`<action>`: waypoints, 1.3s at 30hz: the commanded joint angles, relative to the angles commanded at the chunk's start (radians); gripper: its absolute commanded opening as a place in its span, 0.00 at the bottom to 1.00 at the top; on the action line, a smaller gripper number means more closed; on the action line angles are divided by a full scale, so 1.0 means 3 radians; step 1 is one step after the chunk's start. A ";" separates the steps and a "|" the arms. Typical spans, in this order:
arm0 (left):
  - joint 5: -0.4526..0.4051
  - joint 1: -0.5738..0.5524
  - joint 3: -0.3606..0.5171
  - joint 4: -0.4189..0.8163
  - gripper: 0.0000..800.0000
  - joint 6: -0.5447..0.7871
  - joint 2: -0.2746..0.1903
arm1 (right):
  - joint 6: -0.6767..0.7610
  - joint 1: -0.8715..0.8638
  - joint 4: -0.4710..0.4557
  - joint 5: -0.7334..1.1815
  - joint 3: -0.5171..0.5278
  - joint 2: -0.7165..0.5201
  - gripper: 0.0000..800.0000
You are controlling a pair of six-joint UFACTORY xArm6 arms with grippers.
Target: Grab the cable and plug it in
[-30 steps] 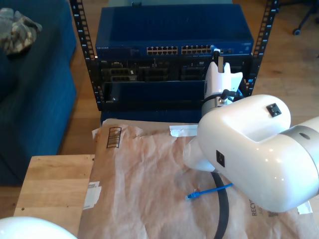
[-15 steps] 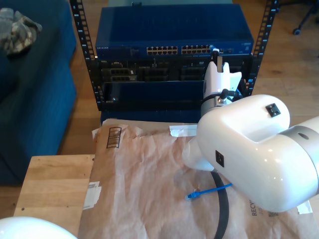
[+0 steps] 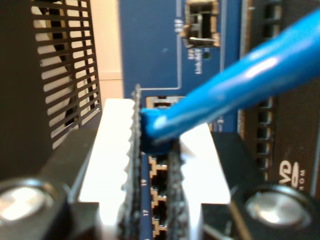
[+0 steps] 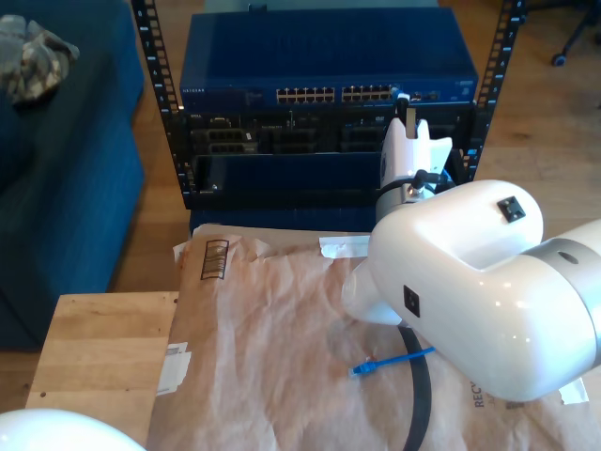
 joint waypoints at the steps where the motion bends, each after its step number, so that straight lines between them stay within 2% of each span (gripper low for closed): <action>1: 0.0000 0.0000 0.0000 0.0000 1.00 0.0000 0.0000 | 0.0000 0.0000 0.0000 -0.0005 0.0000 0.0005 0.00; 39: 0.0000 0.0000 0.0000 0.0000 1.00 0.0000 0.0000 | 0.0000 0.0000 -0.0005 0.0082 -0.0199 0.0077 0.00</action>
